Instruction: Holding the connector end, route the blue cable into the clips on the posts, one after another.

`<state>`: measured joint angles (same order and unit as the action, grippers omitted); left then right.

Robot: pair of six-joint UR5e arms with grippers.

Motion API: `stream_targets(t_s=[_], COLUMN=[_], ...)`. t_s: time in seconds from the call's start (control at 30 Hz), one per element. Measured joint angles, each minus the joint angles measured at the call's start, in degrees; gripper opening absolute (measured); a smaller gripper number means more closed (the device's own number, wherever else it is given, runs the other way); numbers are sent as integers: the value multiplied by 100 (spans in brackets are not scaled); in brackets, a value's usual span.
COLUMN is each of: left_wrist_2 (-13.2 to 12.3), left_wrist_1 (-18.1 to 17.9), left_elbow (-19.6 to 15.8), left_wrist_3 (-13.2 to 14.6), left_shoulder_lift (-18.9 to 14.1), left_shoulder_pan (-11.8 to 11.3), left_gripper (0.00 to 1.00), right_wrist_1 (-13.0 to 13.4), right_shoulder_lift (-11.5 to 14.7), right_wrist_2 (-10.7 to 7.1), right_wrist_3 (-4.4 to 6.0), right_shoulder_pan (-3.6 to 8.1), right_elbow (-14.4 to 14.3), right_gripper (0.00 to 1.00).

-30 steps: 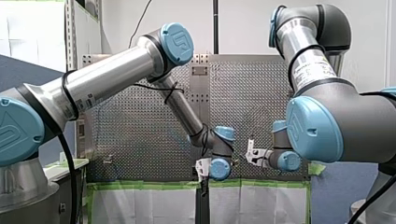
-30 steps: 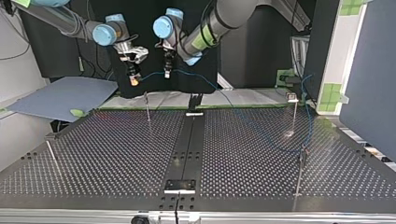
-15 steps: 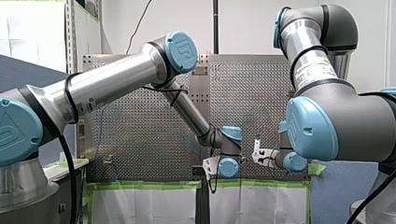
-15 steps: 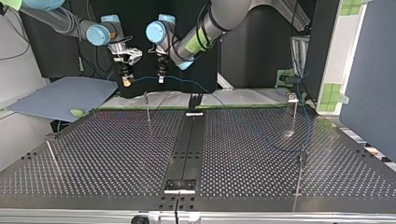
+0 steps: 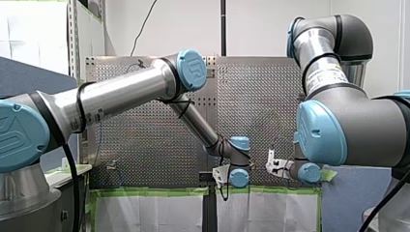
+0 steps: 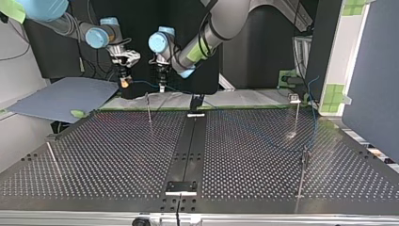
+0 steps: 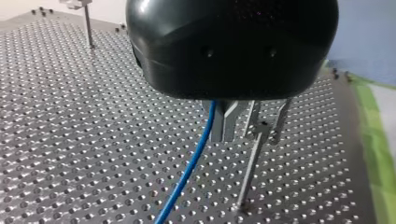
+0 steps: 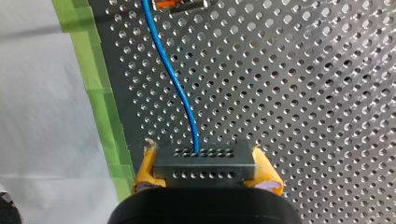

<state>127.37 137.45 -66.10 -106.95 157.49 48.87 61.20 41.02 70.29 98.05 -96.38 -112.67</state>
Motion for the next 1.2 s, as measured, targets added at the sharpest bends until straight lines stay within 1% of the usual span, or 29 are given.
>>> stream_targets(t_s=[0.13, 0.3, 0.47, 0.57, 0.67, 0.73, 0.8, 0.97, 1.07, 1.2], left_wrist_2=[-34, -117, -231, -299, -334, -343, -347, -343, -342, -347], left_wrist_1=[-82, -98, 85, 156, 179, 183, 187, 220, 243, 248], left_elbow=[53, 129, 386, 557, 677, 708, 723, 730, 731, 732], left_wrist_3=[14, 49, 59, 45, 22, 14, 10, 8, 9, 27], left_shoulder_lift=[23, 77, 315, 397, 425, 431, 433, 433, 434, 434], left_shoulder_pan=[-39, -67, -41, -12, -19, -29, -36, -53, -59, -66], left_gripper=[0, 0, 0, 0, 0, 0, 0, 0, 0, 0], right_wrist_1=[-33, -149, -232, -268, -385, -497, -614, -814, -863, -899], right_shoulder_lift=[-7, -16, -43, -87, -214, -320, -387, -433, -437, -440], right_wrist_2=[-18, -23, -19, -19, -22, -21, -22, -33, -92, -250], right_wrist_3=[-11, -38, -80, -89, -131, -202, -247, -275, -273, -276], right_shoulder_pan=[41, 83, 105, 123, 136, 141, 149, 206, 253, 296], right_elbow=[90, 211, 312, 369, 496, 590, 656, 773, 829, 915], right_gripper=[0, 0, 0, 0, 0, 0, 0, 0, 0, 0])
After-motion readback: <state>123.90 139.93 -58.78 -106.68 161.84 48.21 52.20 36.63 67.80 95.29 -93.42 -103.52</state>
